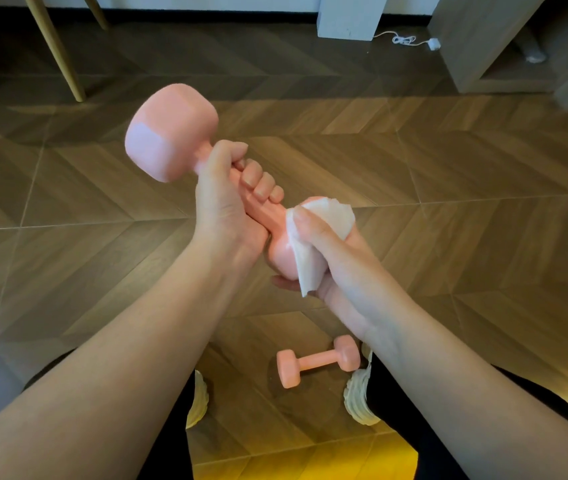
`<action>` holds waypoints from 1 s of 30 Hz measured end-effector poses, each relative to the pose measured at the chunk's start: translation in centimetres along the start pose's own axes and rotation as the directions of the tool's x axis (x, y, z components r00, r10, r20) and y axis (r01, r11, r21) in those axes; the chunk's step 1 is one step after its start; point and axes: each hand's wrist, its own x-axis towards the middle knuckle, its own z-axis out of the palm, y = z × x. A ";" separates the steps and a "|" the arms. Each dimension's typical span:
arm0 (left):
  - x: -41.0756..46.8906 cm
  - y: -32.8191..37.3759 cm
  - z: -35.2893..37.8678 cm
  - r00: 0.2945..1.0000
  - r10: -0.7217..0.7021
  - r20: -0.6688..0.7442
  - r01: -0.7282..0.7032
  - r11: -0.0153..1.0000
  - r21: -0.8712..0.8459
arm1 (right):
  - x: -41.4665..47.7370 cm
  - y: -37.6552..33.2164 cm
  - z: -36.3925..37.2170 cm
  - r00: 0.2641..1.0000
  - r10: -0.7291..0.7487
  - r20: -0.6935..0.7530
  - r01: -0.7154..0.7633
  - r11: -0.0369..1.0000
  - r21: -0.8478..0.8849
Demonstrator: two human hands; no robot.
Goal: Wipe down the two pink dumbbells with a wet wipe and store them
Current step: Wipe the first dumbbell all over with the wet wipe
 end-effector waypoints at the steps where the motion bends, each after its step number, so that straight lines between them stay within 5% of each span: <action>1: 0.0 0.0 0.1 1.000 0.002 0.014 -0.002 1.000 -0.001 | 0.0 -0.1 -0.2 1.000 0.011 0.005 -0.011 1.000 0.021; 8: 0.0 0.2 -0.2 1.000 -0.003 0.027 0.004 0.999 -0.039 | -0.4 -1.1 -1.7 0.962 0.221 0.162 -0.250 0.949 0.190; 11: -0.1 0.2 -0.2 0.999 -0.013 -0.035 0.013 1.000 0.004 | -0.3 -0.5 -1.8 0.984 0.122 0.132 -0.146 0.971 0.190; 14: -0.2 0.0 -0.1 0.995 -0.028 -0.094 0.027 1.000 -0.003 | -0.1 0.1 -1.3 1.000 0.005 0.029 -0.005 1.000 -0.007; 19: -0.4 -0.1 -0.2 0.999 0.008 -0.047 -0.005 0.998 0.064 | 0.1 0.5 0.0 0.995 0.034 -0.094 -0.042 0.996 -0.077; 26: 0.4 0.8 -0.5 0.996 -0.027 -0.090 0.023 0.999 -0.046 | -0.2 -0.1 -1.7 0.987 0.018 0.161 -0.024 0.999 0.032; 30: 0.4 0.6 -0.9 0.996 -0.035 -0.080 0.032 0.999 -0.031 | -0.1 0.5 -1.3 0.994 -0.010 0.106 0.019 0.996 -0.088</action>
